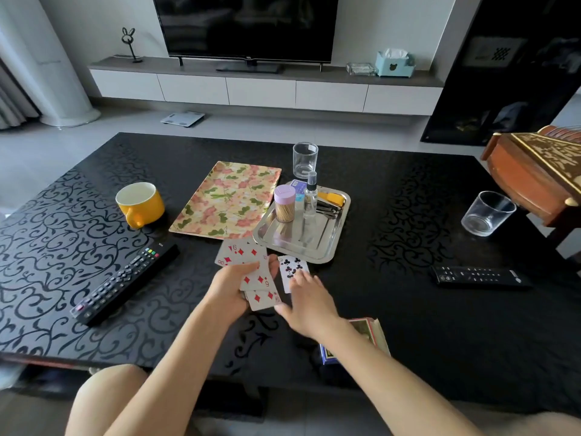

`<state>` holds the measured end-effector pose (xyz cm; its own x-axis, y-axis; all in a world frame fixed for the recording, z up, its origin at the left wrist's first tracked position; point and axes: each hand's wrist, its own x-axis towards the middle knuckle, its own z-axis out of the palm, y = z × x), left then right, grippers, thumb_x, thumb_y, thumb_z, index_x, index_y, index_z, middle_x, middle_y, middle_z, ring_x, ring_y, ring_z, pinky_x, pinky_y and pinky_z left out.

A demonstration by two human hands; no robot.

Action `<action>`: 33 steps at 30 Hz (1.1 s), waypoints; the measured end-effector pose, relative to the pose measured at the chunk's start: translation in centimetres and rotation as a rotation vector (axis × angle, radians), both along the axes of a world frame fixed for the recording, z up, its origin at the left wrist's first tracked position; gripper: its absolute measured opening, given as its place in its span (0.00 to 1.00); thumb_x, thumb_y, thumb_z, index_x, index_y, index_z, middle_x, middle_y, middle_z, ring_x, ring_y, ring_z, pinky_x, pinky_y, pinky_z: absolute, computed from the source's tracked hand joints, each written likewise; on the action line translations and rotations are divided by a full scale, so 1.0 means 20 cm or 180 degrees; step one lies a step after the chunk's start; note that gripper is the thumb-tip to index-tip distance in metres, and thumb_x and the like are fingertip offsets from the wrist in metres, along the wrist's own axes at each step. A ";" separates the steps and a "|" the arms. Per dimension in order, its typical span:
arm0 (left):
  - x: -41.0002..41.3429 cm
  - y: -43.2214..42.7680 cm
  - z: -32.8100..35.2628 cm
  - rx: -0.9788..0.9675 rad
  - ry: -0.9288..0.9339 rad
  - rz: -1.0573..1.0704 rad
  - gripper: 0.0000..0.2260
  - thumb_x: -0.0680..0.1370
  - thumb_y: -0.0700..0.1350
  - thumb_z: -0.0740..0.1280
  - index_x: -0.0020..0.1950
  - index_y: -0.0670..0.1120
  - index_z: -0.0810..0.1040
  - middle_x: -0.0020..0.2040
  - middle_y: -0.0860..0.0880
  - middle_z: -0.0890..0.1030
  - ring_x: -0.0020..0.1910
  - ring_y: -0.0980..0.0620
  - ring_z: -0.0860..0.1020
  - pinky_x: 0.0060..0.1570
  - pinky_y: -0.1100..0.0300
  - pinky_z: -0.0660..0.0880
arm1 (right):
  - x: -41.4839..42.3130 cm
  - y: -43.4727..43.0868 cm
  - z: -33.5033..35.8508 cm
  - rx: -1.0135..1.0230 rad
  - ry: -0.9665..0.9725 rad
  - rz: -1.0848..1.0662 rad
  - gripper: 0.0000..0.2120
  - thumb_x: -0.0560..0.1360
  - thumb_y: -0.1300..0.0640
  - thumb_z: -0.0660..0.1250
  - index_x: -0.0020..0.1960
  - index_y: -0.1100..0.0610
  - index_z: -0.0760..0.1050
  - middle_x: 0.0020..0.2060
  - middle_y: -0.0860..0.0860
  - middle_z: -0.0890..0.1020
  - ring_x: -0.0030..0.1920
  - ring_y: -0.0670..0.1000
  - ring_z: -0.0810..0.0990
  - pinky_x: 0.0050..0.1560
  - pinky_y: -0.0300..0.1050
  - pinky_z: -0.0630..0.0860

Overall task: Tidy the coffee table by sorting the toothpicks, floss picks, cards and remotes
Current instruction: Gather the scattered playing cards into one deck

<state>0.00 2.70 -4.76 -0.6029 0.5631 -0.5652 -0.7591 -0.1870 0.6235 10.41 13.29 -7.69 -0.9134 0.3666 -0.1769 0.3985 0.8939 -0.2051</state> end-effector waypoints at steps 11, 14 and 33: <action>-0.08 -0.20 0.03 -0.0456 0.0285 -0.0043 0.09 0.81 0.42 0.58 0.60 0.45 0.74 0.49 0.39 0.80 0.46 0.42 0.81 0.39 0.53 0.77 | 0.24 -0.31 -0.13 0.0911 0.0556 0.1775 0.34 0.65 0.32 0.64 0.50 0.63 0.72 0.47 0.56 0.75 0.46 0.55 0.72 0.46 0.48 0.74; -0.05 -0.24 0.03 -0.0410 0.0300 -0.0038 0.11 0.81 0.40 0.57 0.62 0.46 0.73 0.52 0.37 0.80 0.49 0.38 0.80 0.42 0.49 0.78 | 0.32 -0.33 -0.16 0.1248 0.0686 0.1870 0.15 0.60 0.46 0.76 0.39 0.53 0.76 0.36 0.48 0.77 0.36 0.49 0.74 0.34 0.40 0.71; 0.29 -0.19 -0.02 0.0385 -0.0042 -0.0291 0.17 0.81 0.48 0.58 0.66 0.42 0.74 0.59 0.44 0.80 0.57 0.49 0.78 0.48 0.54 0.77 | 0.35 -0.35 0.16 -0.1462 0.2438 -0.1022 0.13 0.73 0.49 0.68 0.53 0.55 0.76 0.49 0.46 0.79 0.49 0.45 0.77 0.51 0.39 0.74</action>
